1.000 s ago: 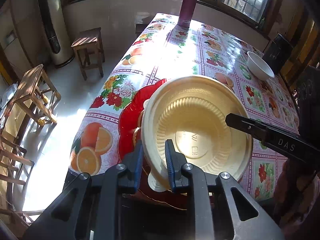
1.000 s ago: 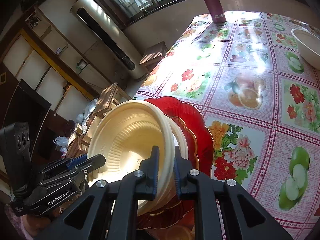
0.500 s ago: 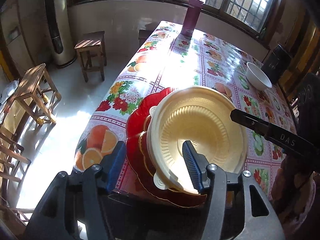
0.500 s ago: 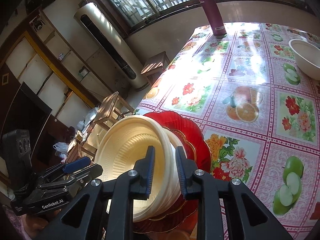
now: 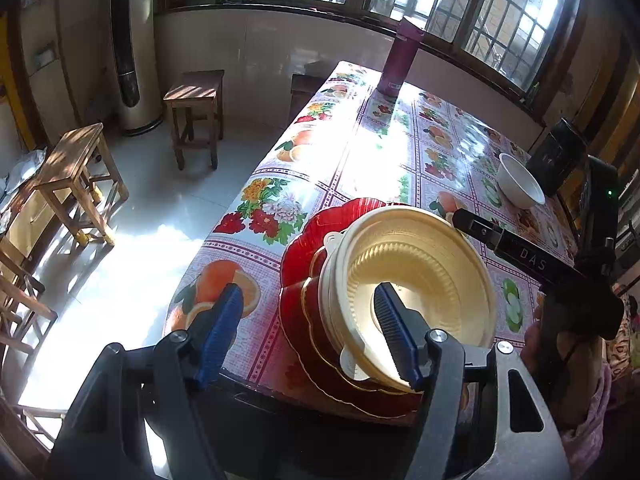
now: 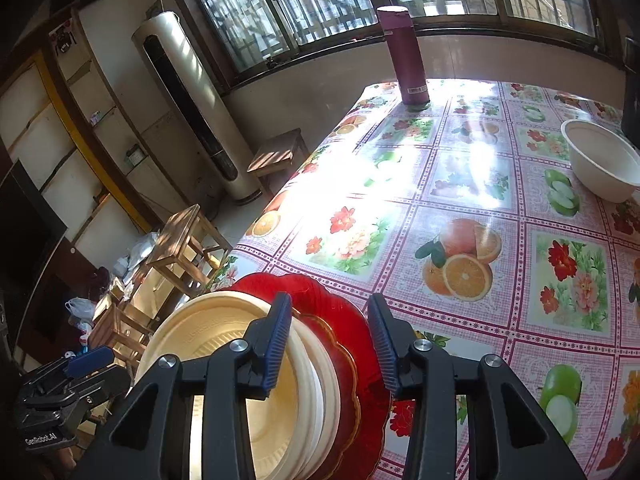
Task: Organize plates and bowls
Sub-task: 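Lower the ribbed cream bowl onto the stack and open both tools, then move both tools toward the white bowl beside the kettle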
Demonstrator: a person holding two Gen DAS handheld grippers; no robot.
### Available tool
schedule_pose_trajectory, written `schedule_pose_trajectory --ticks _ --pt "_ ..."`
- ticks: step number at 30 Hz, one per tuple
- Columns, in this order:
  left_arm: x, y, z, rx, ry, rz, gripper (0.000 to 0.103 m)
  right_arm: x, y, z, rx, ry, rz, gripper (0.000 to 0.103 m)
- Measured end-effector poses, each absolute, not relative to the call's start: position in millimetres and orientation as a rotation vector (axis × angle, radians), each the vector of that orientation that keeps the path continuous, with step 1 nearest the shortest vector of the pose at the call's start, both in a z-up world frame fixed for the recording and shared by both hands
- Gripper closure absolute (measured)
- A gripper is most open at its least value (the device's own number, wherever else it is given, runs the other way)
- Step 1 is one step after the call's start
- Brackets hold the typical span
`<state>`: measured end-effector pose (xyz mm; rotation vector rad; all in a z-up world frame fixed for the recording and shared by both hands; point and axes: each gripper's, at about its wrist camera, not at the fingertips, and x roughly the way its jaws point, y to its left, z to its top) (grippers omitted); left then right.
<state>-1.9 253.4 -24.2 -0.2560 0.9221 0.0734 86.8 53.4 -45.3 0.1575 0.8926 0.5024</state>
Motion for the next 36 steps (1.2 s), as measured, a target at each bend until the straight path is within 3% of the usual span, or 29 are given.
schedule_pose_trajectory --ticks 8,11,15,17,18,21,36 --pt "2 244 -13 -0.236 0.880 0.098 0.032 86 33 -34 0.206 0.855 0.516 0.060" --pt "4 232 -7 -0.184 0.850 0.120 0.019 87 21 -37 0.231 0.847 0.526 0.059" --pt "6 207 4 -0.086 0.794 0.155 0.013 87 -3 -37 0.281 0.819 0.533 0.033" --pt "9 193 9 -0.052 0.770 0.161 0.008 86 -18 -34 0.290 0.794 0.521 0.027" --pt "10 186 12 -0.040 0.760 0.158 0.001 87 -25 -32 0.295 0.788 0.518 0.019" --pt "16 161 19 -0.004 0.731 0.137 0.000 88 -50 -30 0.321 0.773 0.509 0.002" --pt "72 35 18 0.117 0.755 -0.023 0.000 110 -209 -23 0.435 0.709 0.311 0.000"
